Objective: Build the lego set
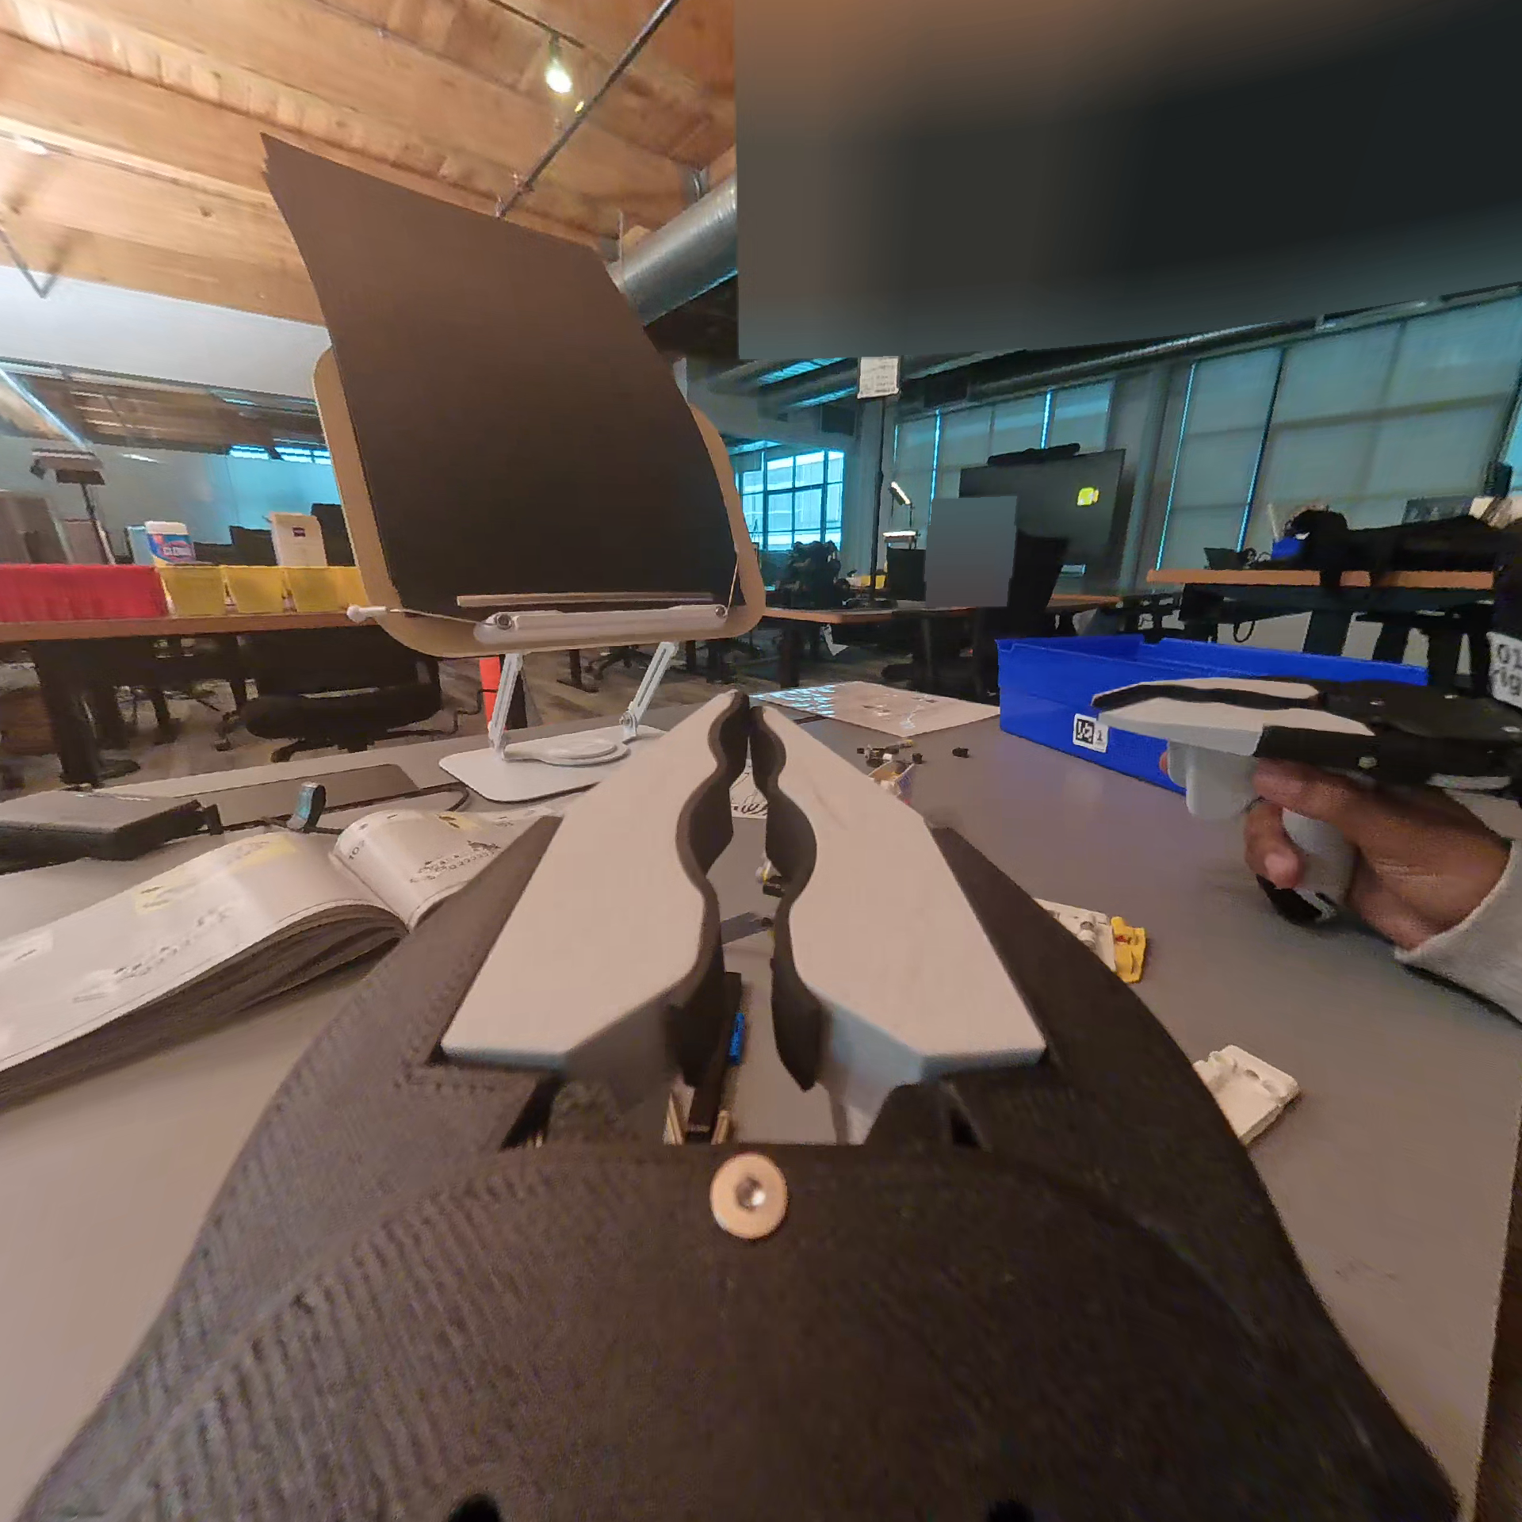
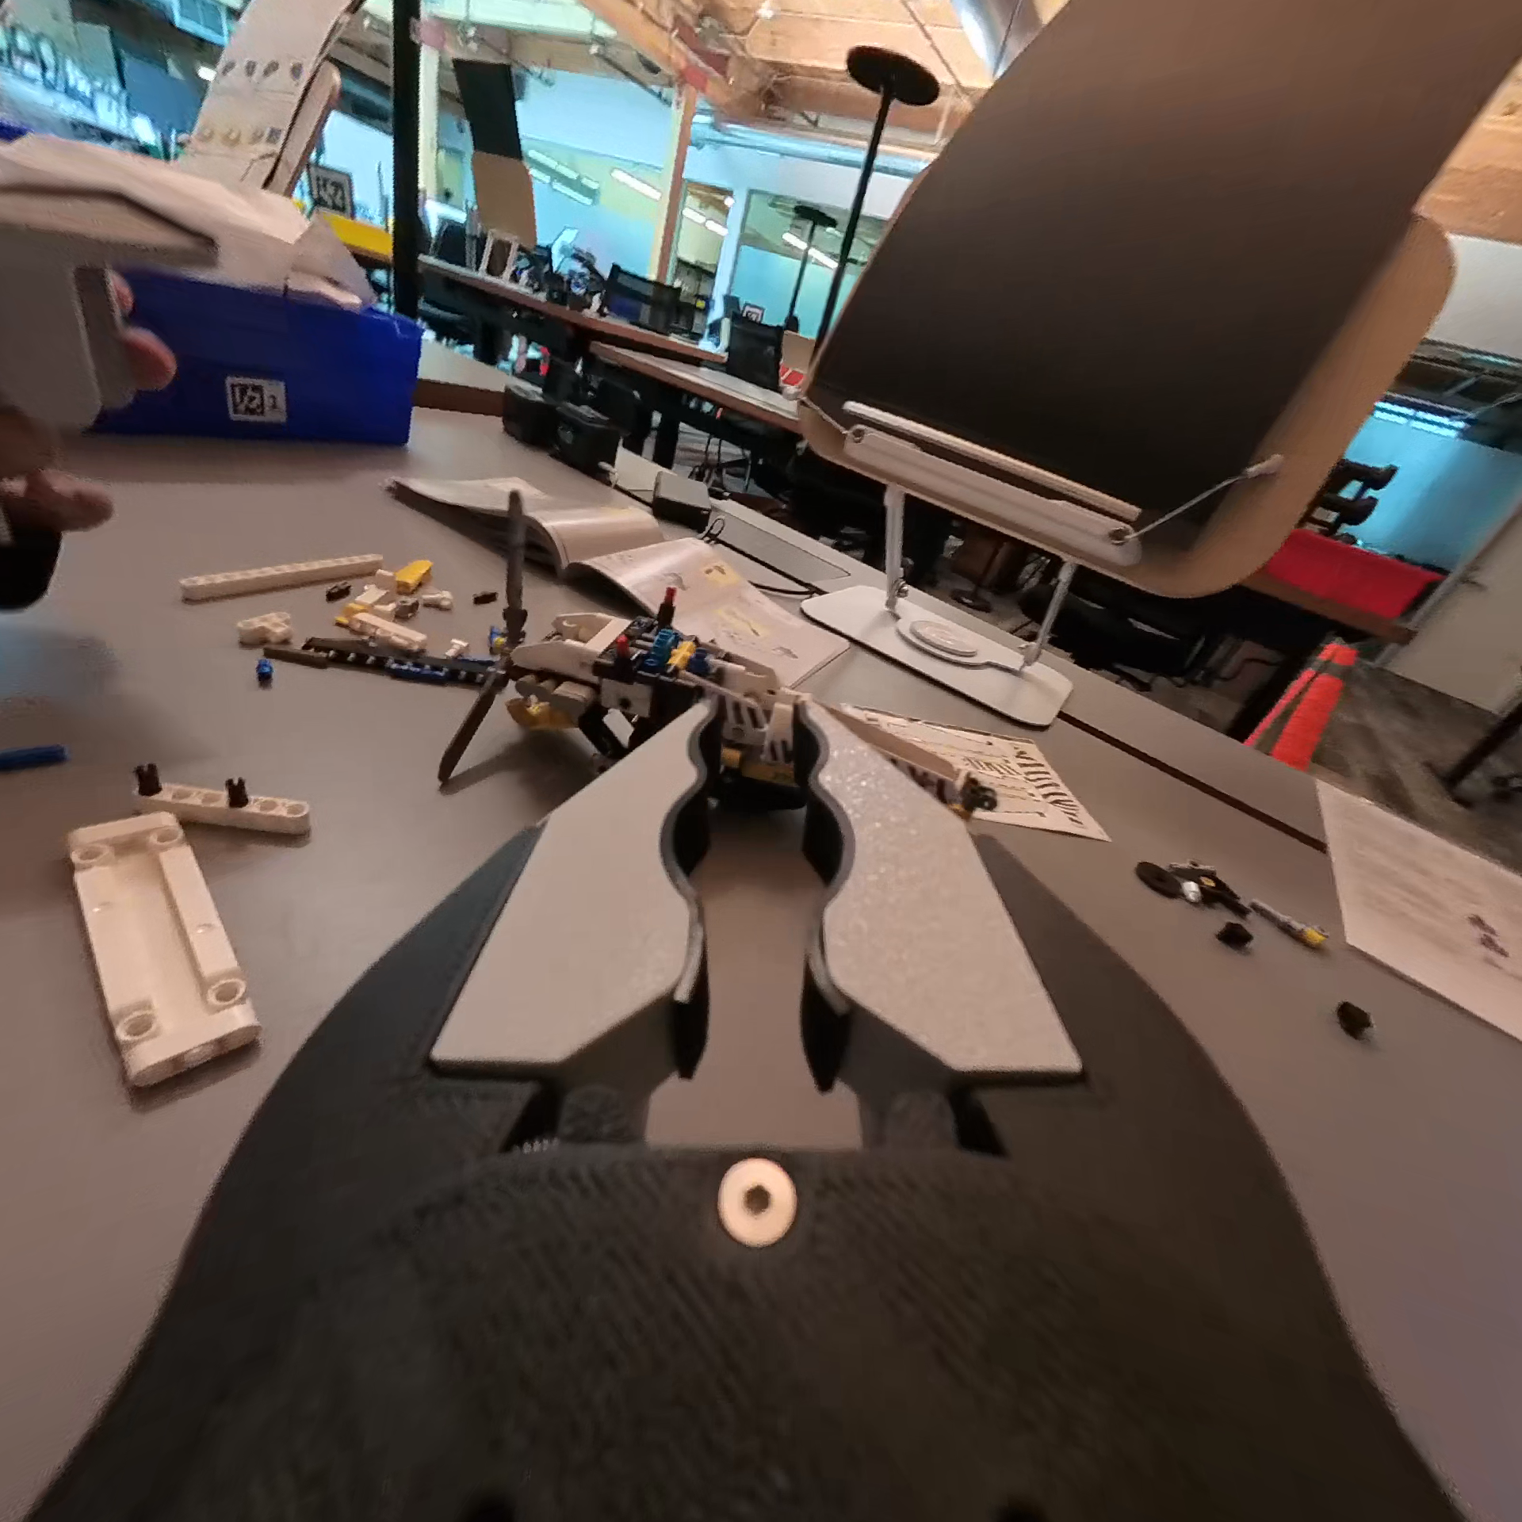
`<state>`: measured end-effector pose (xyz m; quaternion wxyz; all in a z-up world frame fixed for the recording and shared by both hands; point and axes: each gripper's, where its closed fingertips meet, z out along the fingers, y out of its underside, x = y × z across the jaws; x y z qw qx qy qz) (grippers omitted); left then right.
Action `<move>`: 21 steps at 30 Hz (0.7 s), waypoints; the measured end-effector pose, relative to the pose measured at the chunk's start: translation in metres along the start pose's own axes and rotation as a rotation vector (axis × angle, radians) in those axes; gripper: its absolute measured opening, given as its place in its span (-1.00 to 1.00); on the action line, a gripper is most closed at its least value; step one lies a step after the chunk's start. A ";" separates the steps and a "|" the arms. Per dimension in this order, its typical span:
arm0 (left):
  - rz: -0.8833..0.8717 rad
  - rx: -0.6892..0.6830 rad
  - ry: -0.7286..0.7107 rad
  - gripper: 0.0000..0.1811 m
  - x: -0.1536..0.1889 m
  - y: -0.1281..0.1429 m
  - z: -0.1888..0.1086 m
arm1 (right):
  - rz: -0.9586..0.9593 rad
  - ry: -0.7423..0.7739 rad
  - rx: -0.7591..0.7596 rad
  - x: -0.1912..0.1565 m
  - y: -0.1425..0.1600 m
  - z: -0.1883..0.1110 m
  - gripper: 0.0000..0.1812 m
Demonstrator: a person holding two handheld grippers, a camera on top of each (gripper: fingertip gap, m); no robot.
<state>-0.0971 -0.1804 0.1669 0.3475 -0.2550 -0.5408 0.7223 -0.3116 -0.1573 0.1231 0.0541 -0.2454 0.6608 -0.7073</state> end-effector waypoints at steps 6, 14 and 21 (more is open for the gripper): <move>-0.114 -0.054 0.043 -1.00 -0.002 0.013 0.002 | 0.191 0.075 0.099 0.033 -0.008 -0.012 -0.83; -0.316 -0.085 0.208 -1.00 0.007 0.017 -0.002 | 0.104 0.068 0.000 0.027 0.004 0.002 -0.78; -0.306 -0.134 0.215 -1.00 0.011 0.026 0.002 | 0.057 0.057 -0.058 0.025 0.012 0.012 -0.78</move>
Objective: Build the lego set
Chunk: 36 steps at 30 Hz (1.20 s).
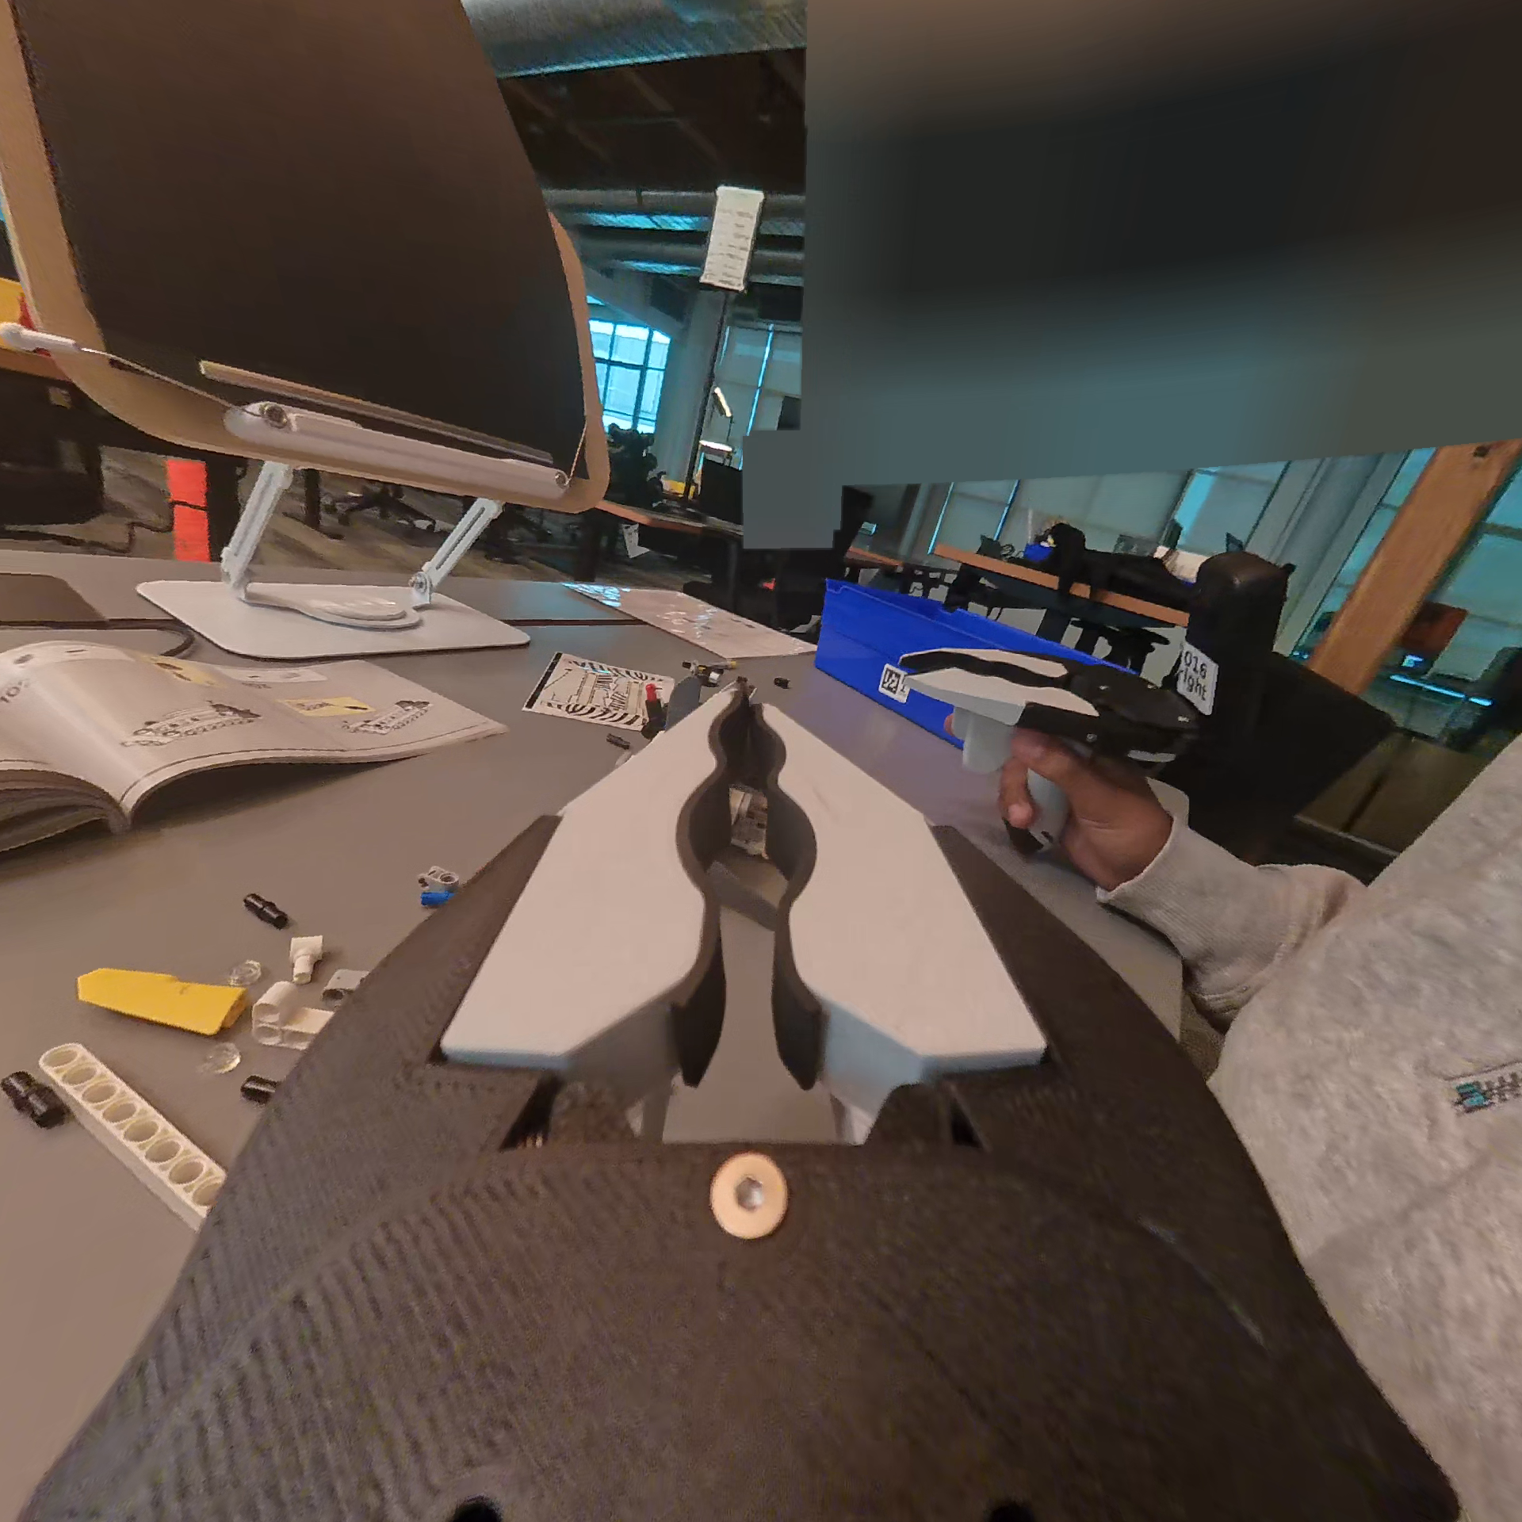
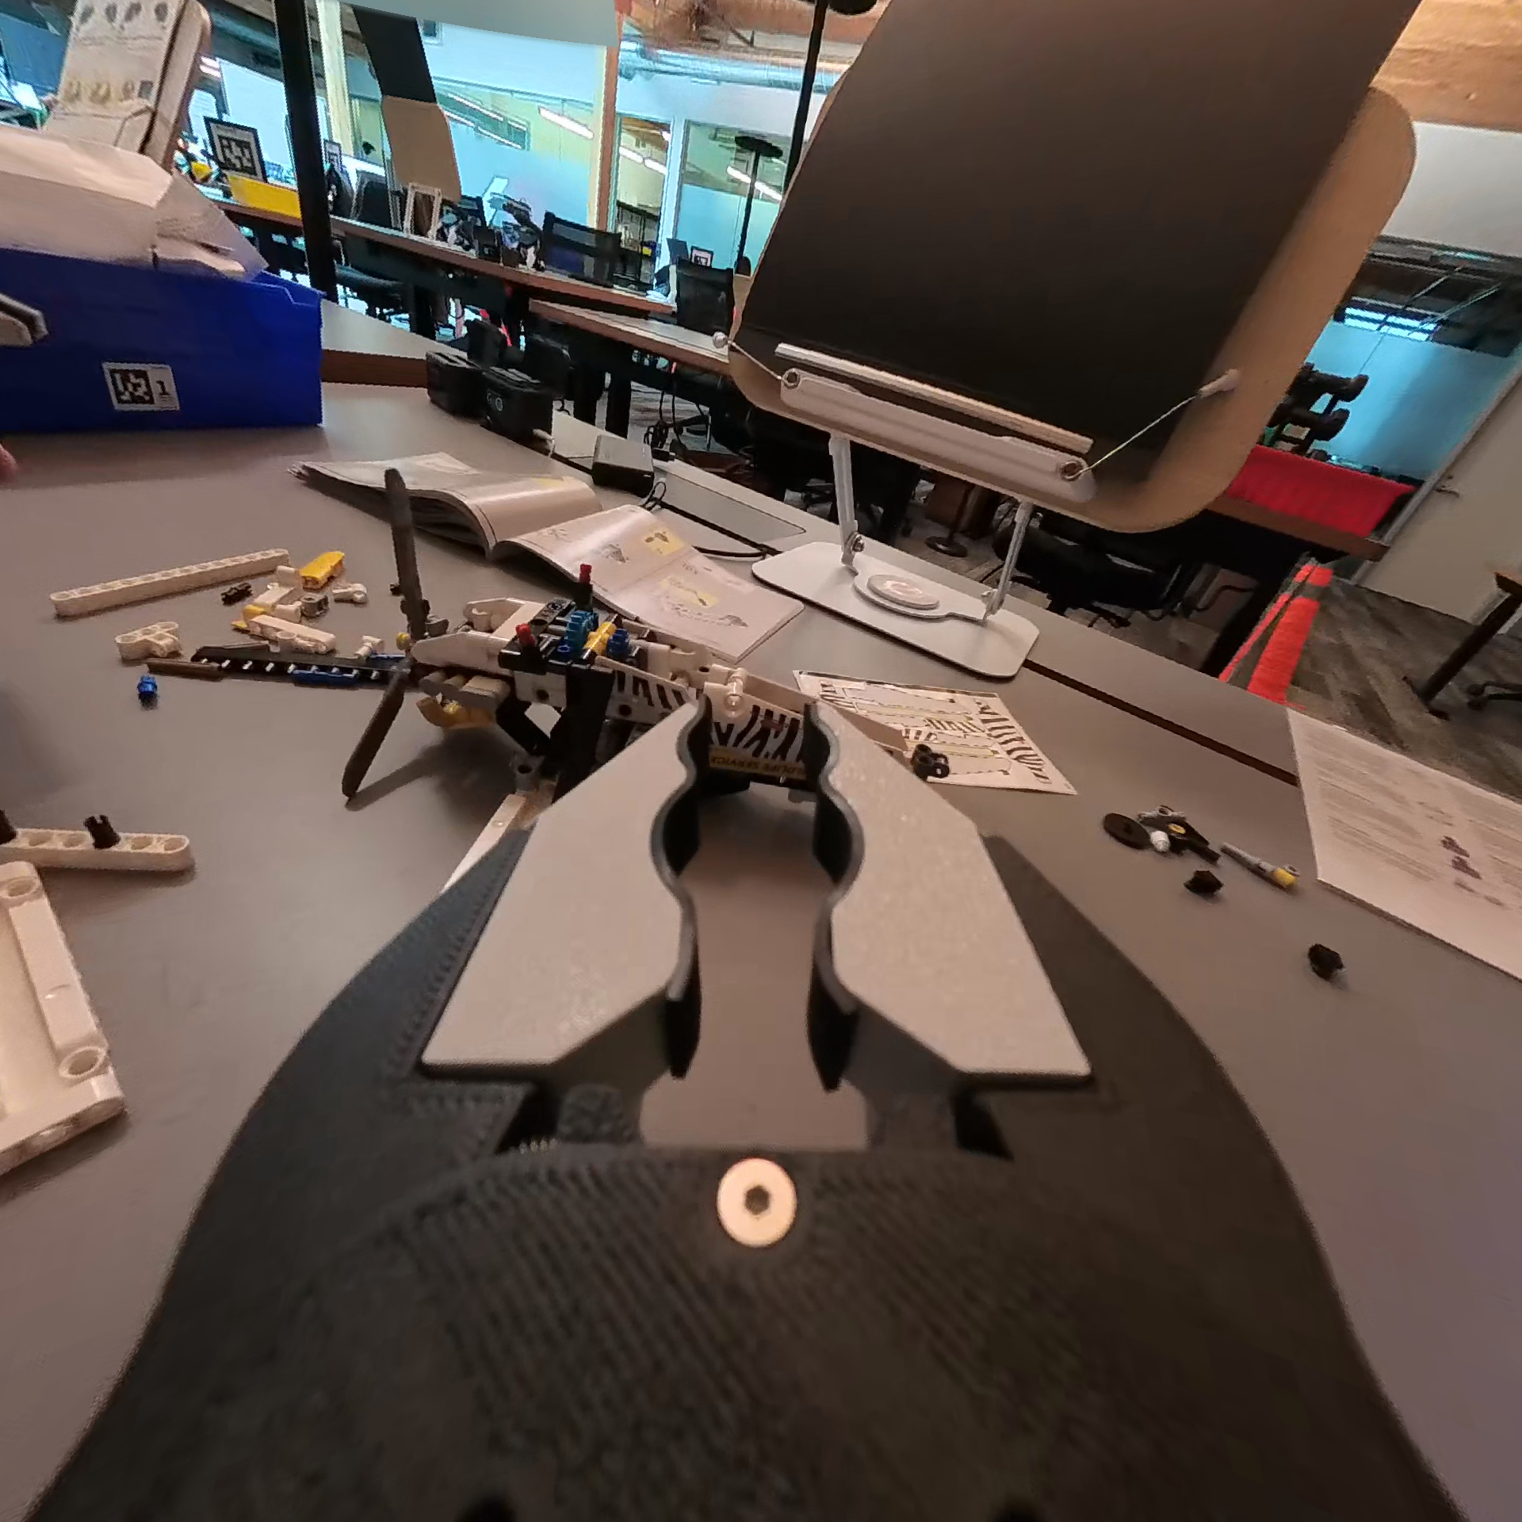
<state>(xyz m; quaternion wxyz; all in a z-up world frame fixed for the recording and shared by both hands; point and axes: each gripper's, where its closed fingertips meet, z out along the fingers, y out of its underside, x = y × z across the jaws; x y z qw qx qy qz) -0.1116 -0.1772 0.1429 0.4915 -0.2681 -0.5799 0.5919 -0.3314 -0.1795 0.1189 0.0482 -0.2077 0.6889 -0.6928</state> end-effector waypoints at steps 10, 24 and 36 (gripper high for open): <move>-0.029 -0.020 -0.013 -1.00 -0.005 0.003 0.003 | 0.011 0.005 0.015 0.003 -0.002 0.000 -0.80; -0.175 -0.255 -0.448 -1.00 -0.071 0.036 -0.004 | -0.012 0.025 0.012 0.005 -0.001 0.001 -0.82; -0.144 -0.409 -0.713 -1.00 -0.100 0.055 -0.020 | -0.111 0.290 -0.025 0.032 0.002 0.005 -1.00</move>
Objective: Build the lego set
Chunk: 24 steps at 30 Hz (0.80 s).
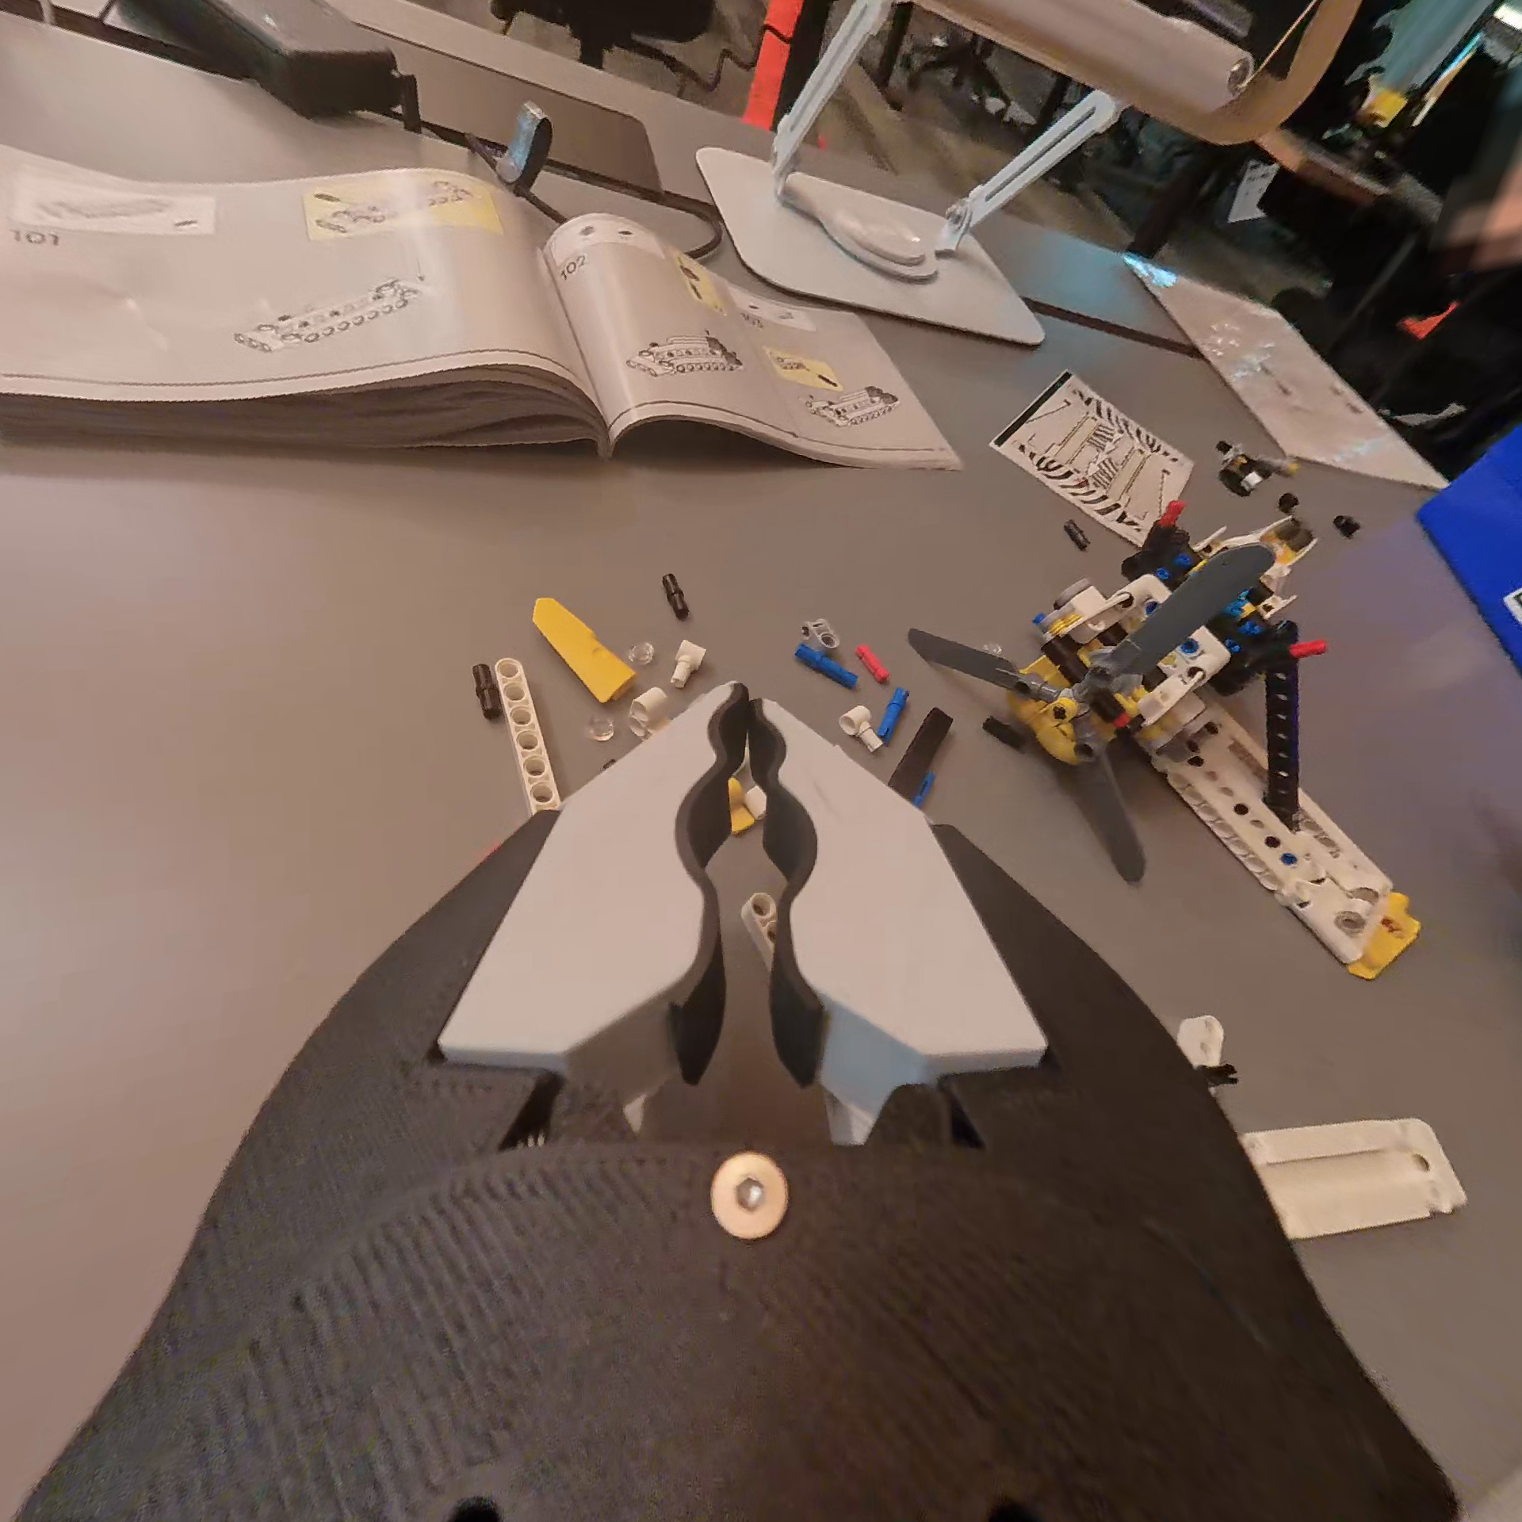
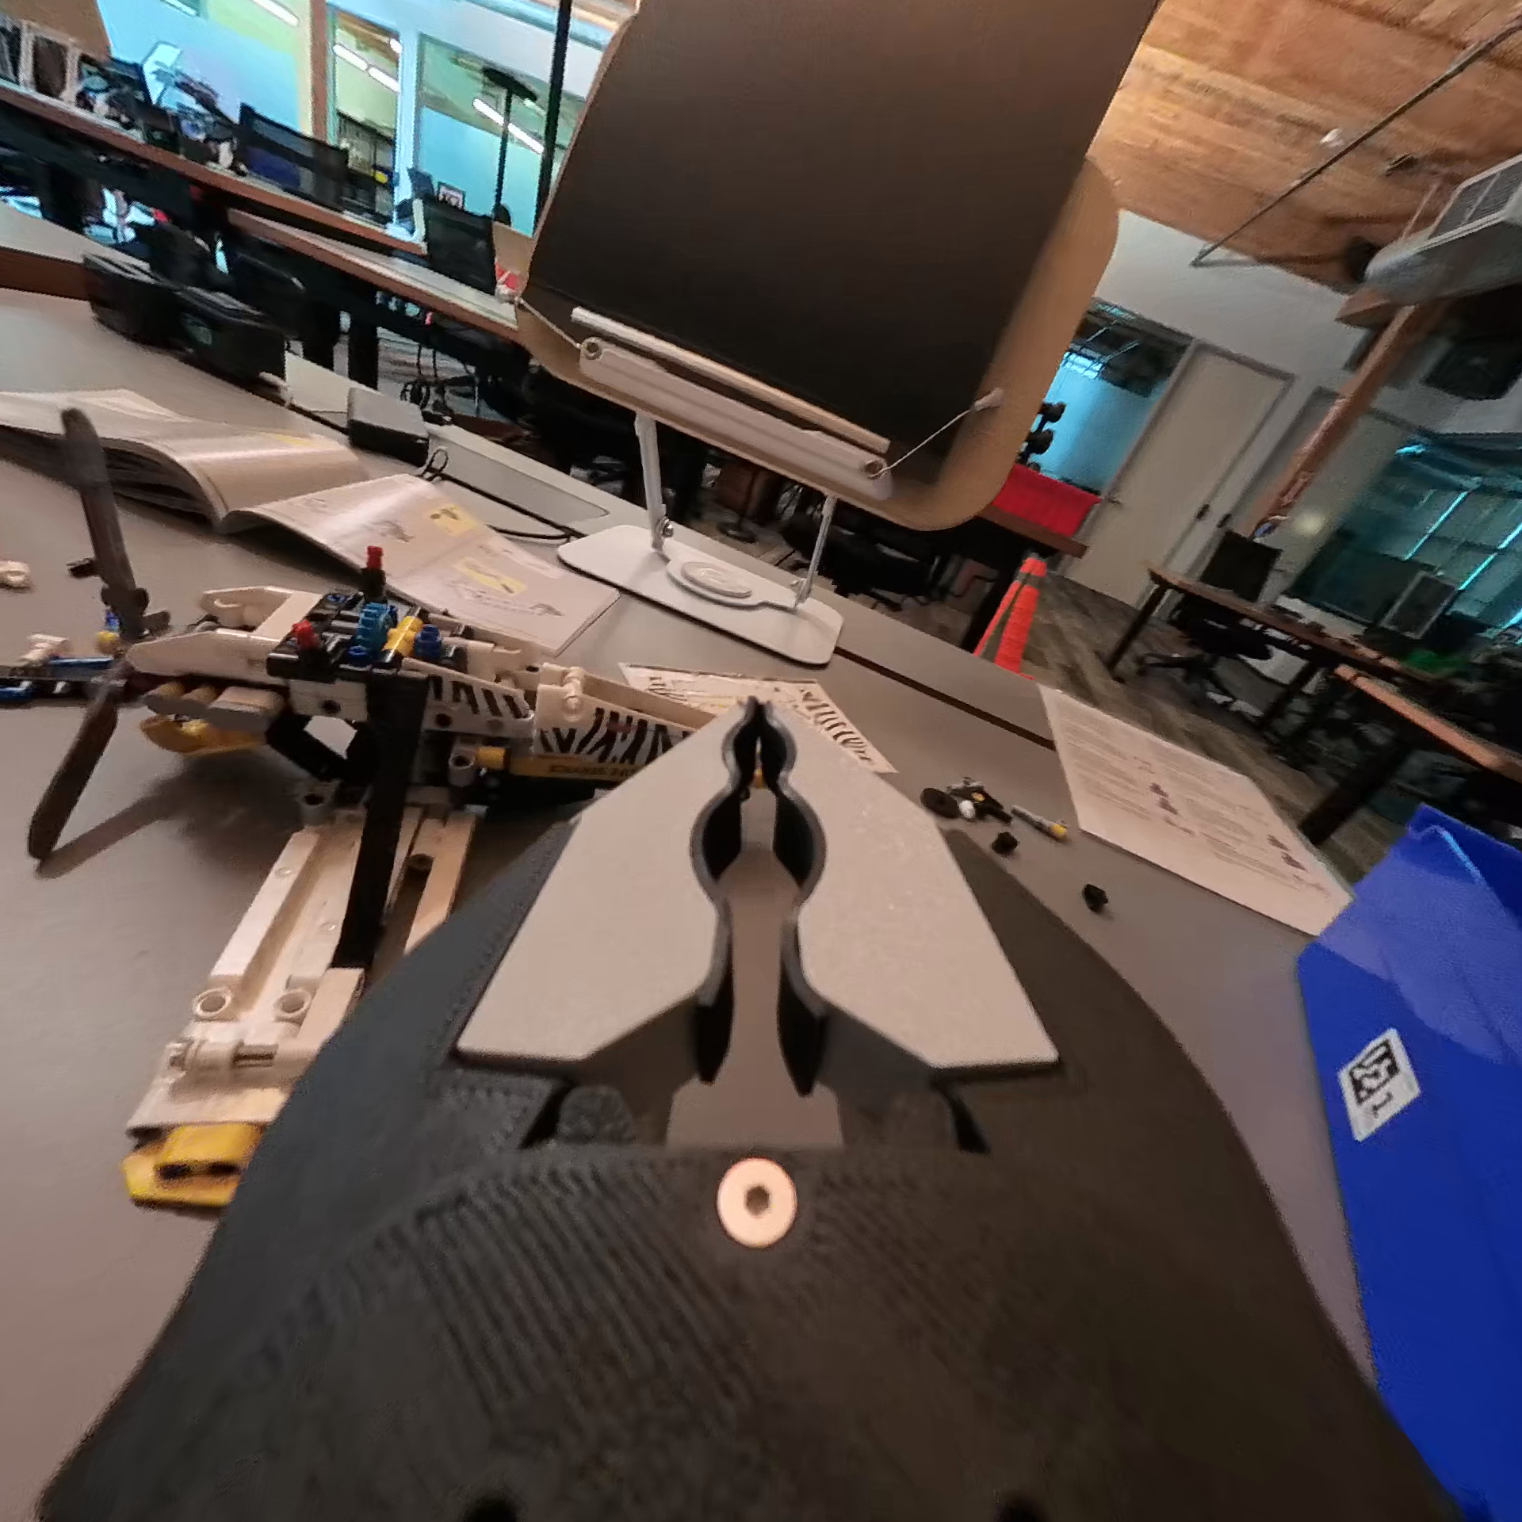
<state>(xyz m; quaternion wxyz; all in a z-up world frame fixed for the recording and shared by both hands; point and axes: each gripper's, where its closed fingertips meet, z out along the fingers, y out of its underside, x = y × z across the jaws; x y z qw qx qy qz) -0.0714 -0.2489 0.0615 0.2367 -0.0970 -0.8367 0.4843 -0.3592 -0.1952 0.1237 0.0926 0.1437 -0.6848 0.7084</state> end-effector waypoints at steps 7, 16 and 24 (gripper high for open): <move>0.011 -0.011 -0.044 -1.00 -0.004 0.001 0.001 | -0.020 0.018 0.041 0.000 -0.005 -0.003 -1.00; 0.024 -0.006 -0.086 -1.00 -0.008 0.001 0.001 | 0.002 0.027 0.052 0.004 -0.006 -0.005 -1.00; 0.008 -0.017 -0.079 -1.00 -0.009 0.002 0.002 | -0.050 0.090 0.047 0.014 -0.003 -0.004 -1.00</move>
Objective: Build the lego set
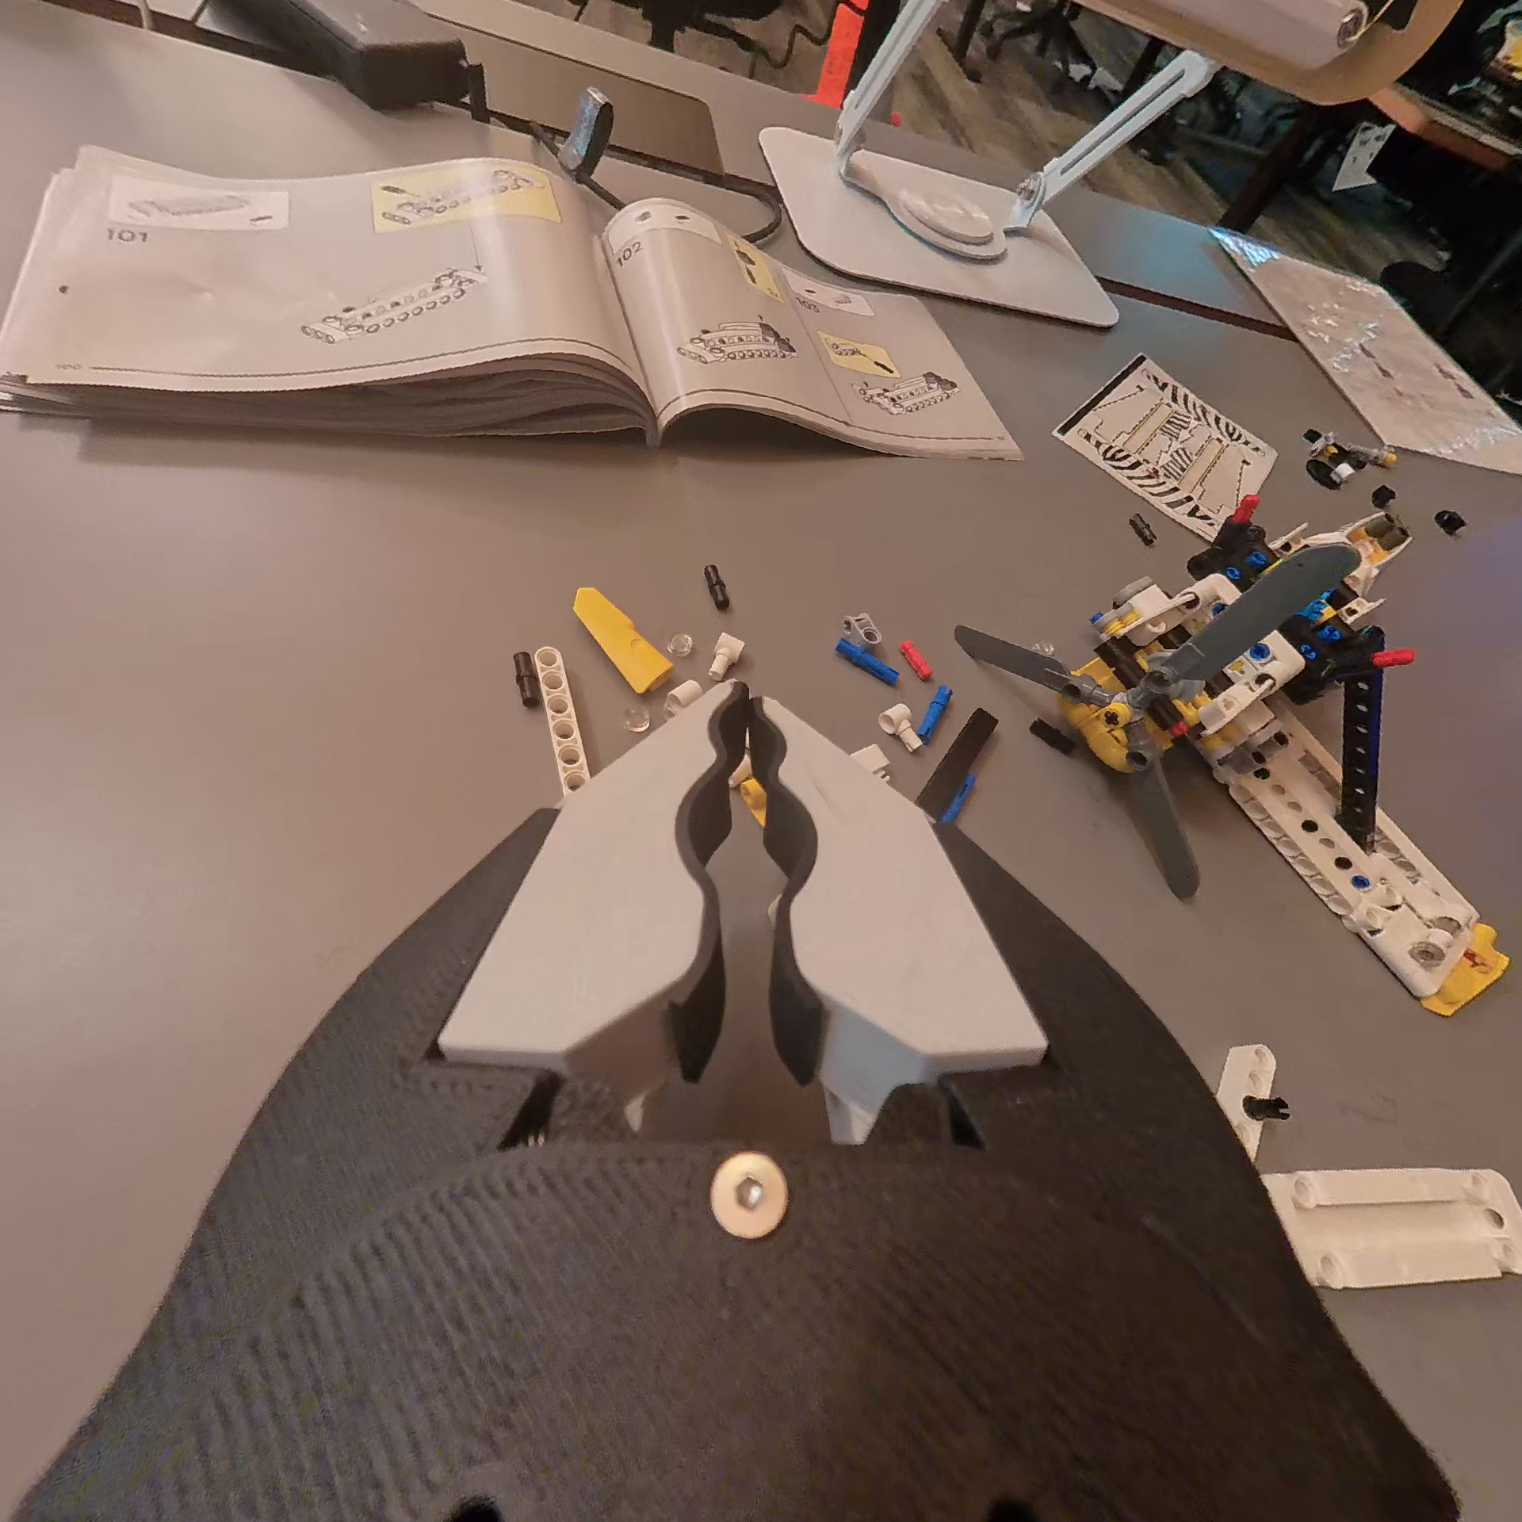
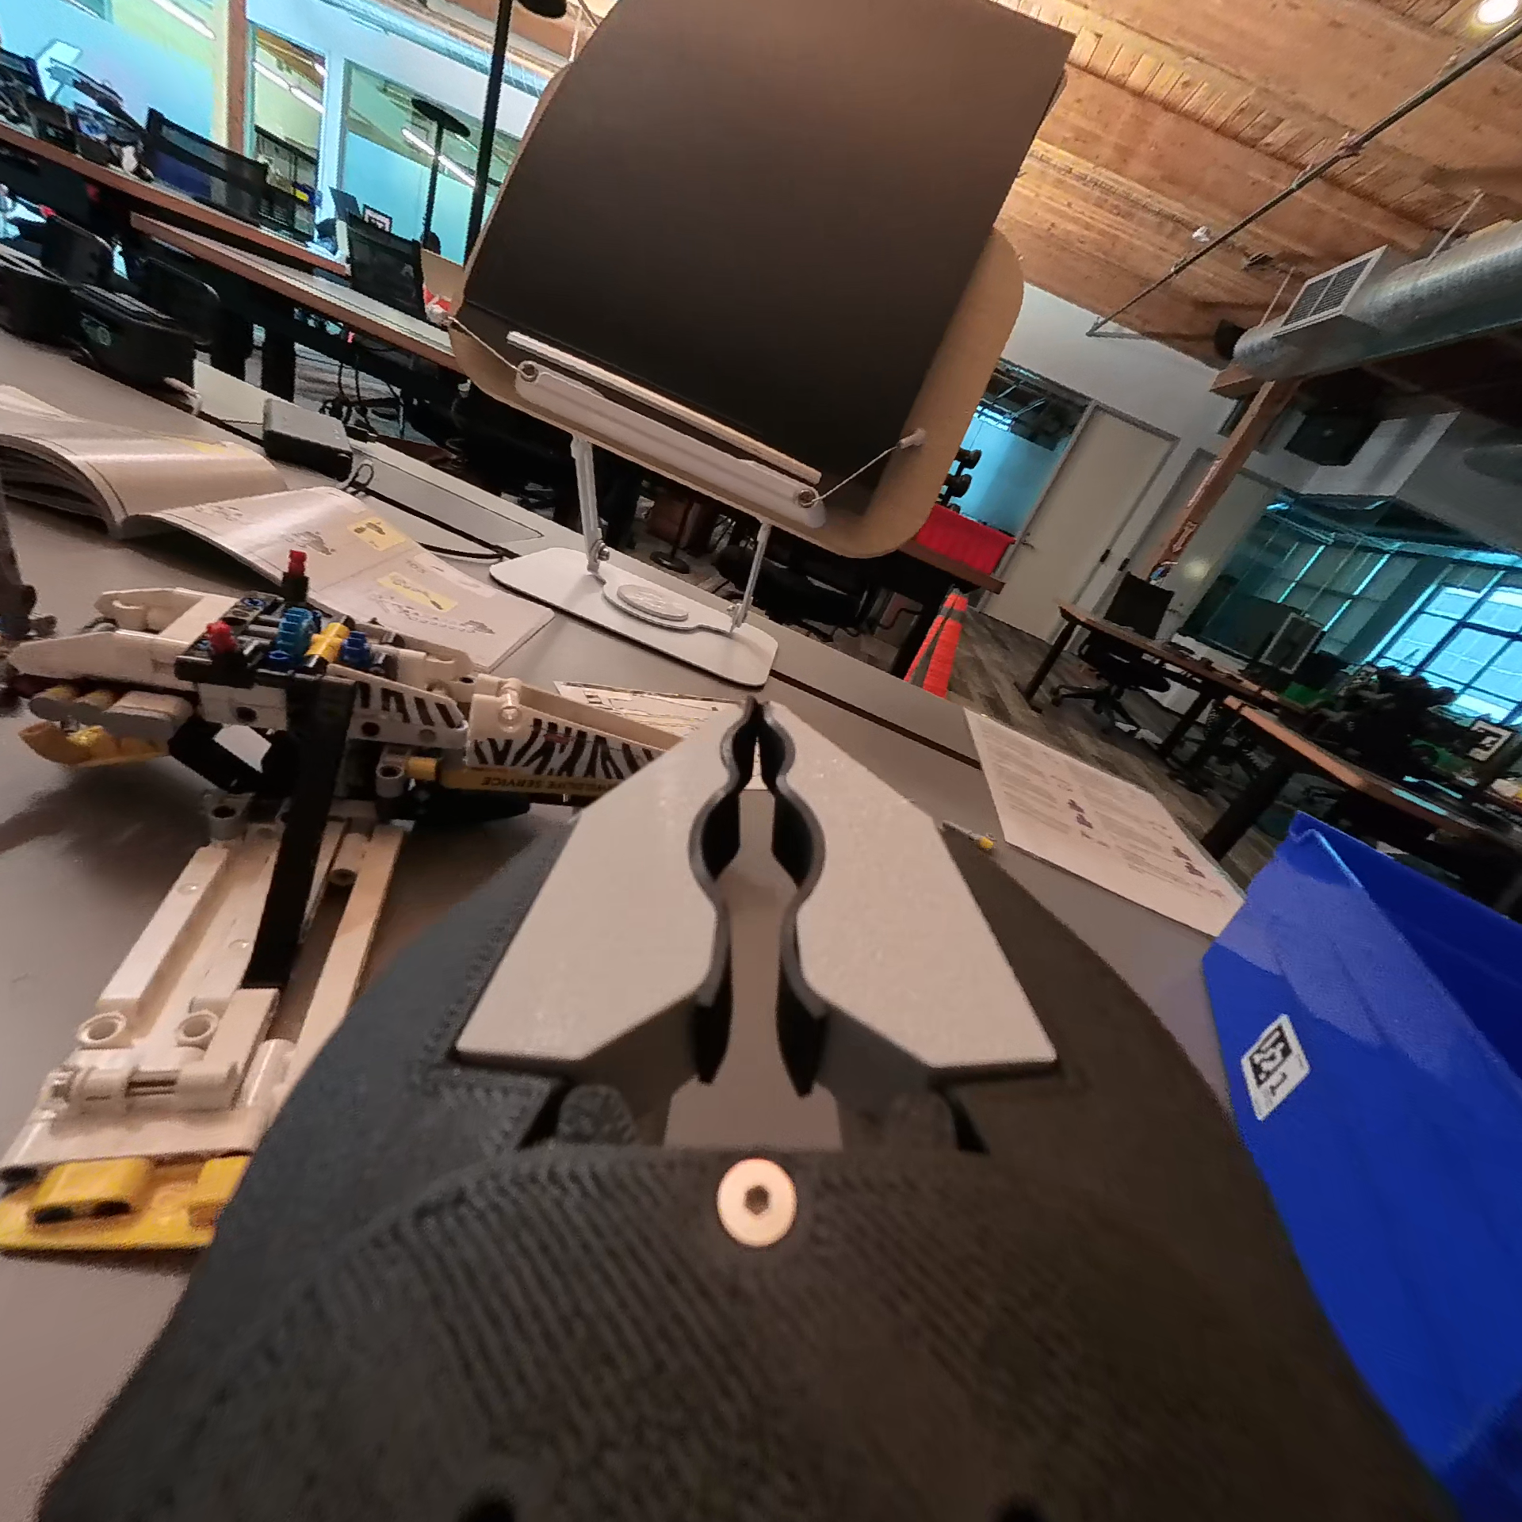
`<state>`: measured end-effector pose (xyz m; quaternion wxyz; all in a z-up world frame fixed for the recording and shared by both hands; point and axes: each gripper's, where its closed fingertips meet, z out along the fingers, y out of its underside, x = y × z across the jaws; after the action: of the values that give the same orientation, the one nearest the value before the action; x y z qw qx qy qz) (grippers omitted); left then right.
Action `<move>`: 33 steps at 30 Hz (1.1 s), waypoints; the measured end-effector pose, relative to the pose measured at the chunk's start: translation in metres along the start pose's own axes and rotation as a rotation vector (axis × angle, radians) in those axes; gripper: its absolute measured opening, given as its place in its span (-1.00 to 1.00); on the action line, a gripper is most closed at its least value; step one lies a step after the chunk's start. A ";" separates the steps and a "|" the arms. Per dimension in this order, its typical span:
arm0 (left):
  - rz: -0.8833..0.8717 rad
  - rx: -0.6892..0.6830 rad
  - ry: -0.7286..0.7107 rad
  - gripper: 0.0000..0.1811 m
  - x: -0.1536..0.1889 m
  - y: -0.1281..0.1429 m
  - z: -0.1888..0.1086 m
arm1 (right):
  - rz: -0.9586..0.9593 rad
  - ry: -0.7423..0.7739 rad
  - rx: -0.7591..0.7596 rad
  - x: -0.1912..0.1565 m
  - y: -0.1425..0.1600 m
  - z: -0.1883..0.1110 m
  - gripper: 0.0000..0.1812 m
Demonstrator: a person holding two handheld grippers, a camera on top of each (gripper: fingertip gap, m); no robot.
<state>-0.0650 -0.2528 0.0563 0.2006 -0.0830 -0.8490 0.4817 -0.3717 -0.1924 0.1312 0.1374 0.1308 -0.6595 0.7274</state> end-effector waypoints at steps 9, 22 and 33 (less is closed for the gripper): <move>0.004 -0.005 0.006 -1.00 0.001 0.001 0.000 | 0.045 0.018 0.009 0.008 0.000 -0.001 -1.00; -0.022 -0.044 0.067 -1.00 0.006 0.005 0.004 | 0.111 -0.021 0.028 0.007 -0.003 -0.001 -1.00; -0.008 -0.044 0.090 -1.00 0.011 0.004 0.006 | 0.123 -0.033 0.033 0.007 -0.003 0.000 -1.00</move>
<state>-0.0774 -0.2516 0.0529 0.2389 -0.1054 -0.8498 0.4579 -0.3765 -0.1917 0.1367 0.0797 0.1042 -0.6565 0.7429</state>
